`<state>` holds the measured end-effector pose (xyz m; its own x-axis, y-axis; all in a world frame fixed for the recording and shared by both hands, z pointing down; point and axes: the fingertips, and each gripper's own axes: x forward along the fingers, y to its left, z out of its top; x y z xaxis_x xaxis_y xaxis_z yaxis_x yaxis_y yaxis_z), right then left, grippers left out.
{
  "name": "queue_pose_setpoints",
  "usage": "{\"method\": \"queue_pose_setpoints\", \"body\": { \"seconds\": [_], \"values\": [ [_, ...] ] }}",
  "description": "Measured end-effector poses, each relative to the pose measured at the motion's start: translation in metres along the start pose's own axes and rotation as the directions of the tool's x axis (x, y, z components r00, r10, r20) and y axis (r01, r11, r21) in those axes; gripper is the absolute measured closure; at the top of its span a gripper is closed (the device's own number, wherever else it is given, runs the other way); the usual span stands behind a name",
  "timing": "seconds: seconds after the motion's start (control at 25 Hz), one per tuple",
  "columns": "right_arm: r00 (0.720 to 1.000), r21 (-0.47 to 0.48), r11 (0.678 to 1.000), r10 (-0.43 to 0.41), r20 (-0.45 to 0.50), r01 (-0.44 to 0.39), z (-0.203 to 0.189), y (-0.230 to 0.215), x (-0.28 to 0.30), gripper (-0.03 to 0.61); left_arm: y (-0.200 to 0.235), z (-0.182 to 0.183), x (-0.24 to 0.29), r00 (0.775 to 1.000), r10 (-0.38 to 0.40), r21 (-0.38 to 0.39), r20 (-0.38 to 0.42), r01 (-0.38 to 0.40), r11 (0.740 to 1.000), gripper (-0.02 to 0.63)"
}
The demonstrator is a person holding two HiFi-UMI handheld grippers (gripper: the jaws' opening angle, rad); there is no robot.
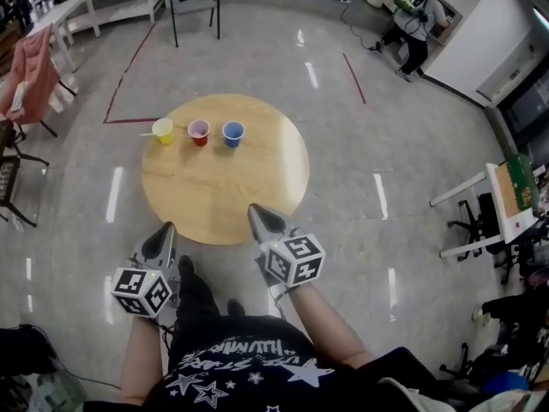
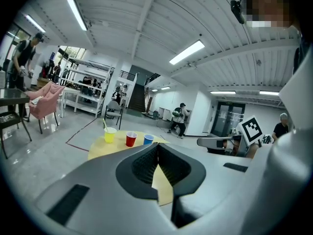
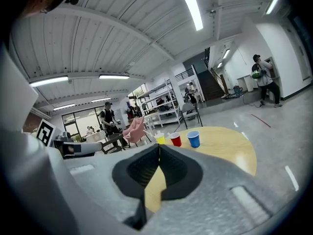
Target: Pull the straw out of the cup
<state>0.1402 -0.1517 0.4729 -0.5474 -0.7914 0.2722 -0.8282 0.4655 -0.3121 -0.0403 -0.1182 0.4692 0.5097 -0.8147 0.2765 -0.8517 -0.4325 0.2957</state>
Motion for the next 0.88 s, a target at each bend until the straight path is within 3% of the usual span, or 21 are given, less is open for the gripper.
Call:
{"method": "queue_pose_setpoints", "body": {
  "seconds": [0.88],
  "values": [
    [0.999,-0.053,0.998,0.021,-0.047,-0.023,0.043,0.019,0.18,0.578,0.155,0.056,0.081,0.998,0.001,-0.02,-0.058,-0.002,1.0,0.607]
  ]
}}
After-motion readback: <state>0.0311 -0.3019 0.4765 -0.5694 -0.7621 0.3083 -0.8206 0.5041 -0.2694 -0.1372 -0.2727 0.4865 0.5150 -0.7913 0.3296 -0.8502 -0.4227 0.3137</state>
